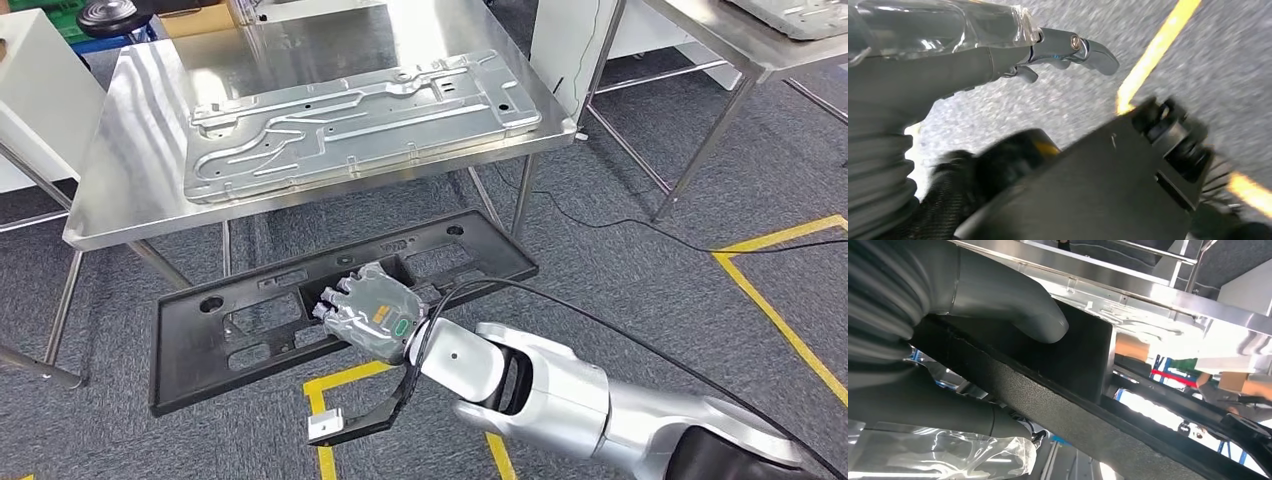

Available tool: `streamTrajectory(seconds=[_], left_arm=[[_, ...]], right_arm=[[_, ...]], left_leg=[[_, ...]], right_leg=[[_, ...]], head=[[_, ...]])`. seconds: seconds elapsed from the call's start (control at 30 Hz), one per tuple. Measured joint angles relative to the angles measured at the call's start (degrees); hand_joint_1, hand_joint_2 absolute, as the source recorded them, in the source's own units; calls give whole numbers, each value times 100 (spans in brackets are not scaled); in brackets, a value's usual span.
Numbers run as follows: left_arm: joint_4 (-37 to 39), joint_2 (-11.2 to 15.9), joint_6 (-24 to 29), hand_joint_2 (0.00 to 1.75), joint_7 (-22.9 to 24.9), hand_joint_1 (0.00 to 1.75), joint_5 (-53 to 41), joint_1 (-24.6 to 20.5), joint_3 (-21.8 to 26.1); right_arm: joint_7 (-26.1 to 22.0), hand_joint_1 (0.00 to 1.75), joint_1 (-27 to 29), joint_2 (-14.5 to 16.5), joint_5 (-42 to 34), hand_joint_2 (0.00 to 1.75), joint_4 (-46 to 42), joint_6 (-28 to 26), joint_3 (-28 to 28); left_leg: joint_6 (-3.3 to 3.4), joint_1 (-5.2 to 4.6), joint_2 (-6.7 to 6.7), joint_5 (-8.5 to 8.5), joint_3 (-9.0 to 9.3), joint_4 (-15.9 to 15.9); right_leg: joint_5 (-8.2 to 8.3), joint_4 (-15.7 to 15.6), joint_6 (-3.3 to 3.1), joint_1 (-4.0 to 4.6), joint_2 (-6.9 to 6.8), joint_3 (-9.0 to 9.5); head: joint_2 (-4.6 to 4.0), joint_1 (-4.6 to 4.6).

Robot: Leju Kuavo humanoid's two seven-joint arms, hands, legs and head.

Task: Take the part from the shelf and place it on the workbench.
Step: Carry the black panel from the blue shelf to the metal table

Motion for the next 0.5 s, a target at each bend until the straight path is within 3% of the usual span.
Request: streamTrajectory(seconds=[0.03, 0.07, 0.13, 0.17, 0.2, 0.27, 0.33, 0.4, 0.43, 0.5], left_arm=[[-1, -1, 0, 175, -8, 0, 2, -9, 14], [-2, -2, -2, 175, -10, 0, 3, -8, 25], [-1, -5, 3, 175, -5, 0, 1, 21, 35], [1, -7, 11, 175, 3, 0, 0, 46, 37], [2, -9, 21, 175, 12, 0, -2, 65, 40], [2, -10, 37, 175, 25, 0, -16, 68, 45], [3, -4, 47, 175, 38, 0, -42, 44, 42], [5, 4, 56, 175, 44, 0, -49, 72, 37], [6, 7, 54, 175, 35, 0, -49, 102, 34], [7, 4, 44, 175, -2, 0, -49, 167, 28]], right_arm=[[0, 175, 24, -6, -1, 175, 0, 0, 11], [0, 175, 42, -9, -1, 175, 0, 0, 18], [1, 175, 60, -14, 0, 175, 3, 0, 25], [1, 175, 67, -20, 0, 175, 5, 2, 33], [1, 175, 77, -26, 0, 175, 7, 2, 42], [0, 175, 92, -29, -1, 175, 4, 1, 61], [0, 175, 73, -13, -1, 175, -15, -8, 58], [1, 175, 47, -1, 2, 175, -28, -15, 58], [1, 175, 55, -11, 2, 175, -22, -17, 69], [-1, 175, 104, -43, 2, 175, 0, -16, 100]], left_leg=[[-3, 2, -1, 149, -187, 112], [0, 6, -2, 457, -248, -42], [27, 1, 6, 1214, -157, -706], [58, -28, 13, 1453, -82, -950], [102, -59, 25, 1539, -9, -1084], [215, -127, 42, 1407, 156, -1198], [319, -97, 26, 1159, 506, -1580], [362, -34, -14, 981, 929, -2025], [363, -18, -40, 932, 1117, -2182], [373, 5, -84, 852, 1514, -2453]], right_leg=[[-105, -7, 9, -4, -1, 137], [-213, -20, 20, -9, 6, 290], [-418, -114, 54, -18, 28, 633], [-477, -194, 87, -14, 40, 774], [-509, -281, 123, -18, 48, 886], [-483, -394, 202, -25, 49, 1024], [-272, -25, 278, -33, 37, 847], [-37, 842, 356, -34, 24, 287], [-69, 1222, 381, -37, 15, -12], [-481, 1526, 395, -39, 11, -466]], head=[[0, 0], [0, -1], [-2, 0], [-2, 1], [-2, 1], [0, -2], [2, 0], [2, 18], [1, 28], [0, 40]])
